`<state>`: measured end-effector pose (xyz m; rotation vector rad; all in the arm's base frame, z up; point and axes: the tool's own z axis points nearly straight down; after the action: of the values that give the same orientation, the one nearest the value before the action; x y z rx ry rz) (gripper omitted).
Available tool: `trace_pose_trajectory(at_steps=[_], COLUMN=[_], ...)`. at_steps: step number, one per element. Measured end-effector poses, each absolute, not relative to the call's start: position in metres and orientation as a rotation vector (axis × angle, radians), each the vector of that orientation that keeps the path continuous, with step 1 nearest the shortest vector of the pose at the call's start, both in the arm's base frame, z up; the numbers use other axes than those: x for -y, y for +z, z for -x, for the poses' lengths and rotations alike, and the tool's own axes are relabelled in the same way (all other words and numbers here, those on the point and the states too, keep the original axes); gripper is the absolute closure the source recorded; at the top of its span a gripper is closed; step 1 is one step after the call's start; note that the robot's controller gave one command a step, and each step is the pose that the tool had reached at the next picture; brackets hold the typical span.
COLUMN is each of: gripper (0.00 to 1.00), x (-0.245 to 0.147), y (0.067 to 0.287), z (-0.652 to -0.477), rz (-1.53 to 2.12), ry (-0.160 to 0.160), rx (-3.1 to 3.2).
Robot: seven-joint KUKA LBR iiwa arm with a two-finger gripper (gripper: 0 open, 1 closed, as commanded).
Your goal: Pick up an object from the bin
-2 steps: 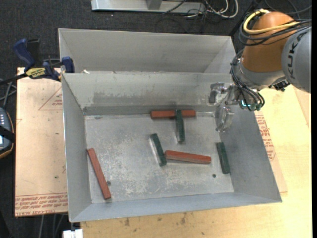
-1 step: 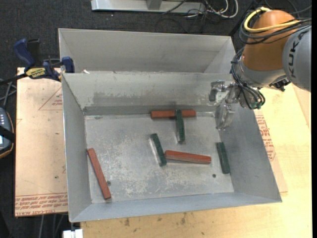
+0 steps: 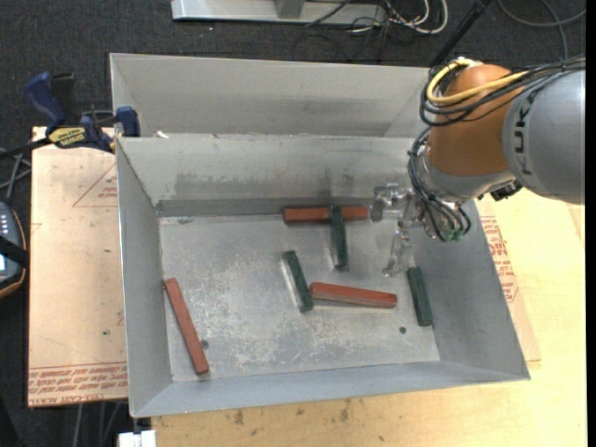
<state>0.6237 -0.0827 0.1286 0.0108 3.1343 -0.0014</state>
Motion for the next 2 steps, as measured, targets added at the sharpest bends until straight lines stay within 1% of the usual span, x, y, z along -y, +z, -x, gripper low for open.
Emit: trace_pose_trajectory(at_steps=[1, 2], gripper=[0.00, 0.00], x=[0.094, 0.066], y=[0.077, 0.104], z=[-0.631, -0.578], rz=[-0.002, 0.139], ry=[0.004, 0.002], rx=[-3.135, -3.147])
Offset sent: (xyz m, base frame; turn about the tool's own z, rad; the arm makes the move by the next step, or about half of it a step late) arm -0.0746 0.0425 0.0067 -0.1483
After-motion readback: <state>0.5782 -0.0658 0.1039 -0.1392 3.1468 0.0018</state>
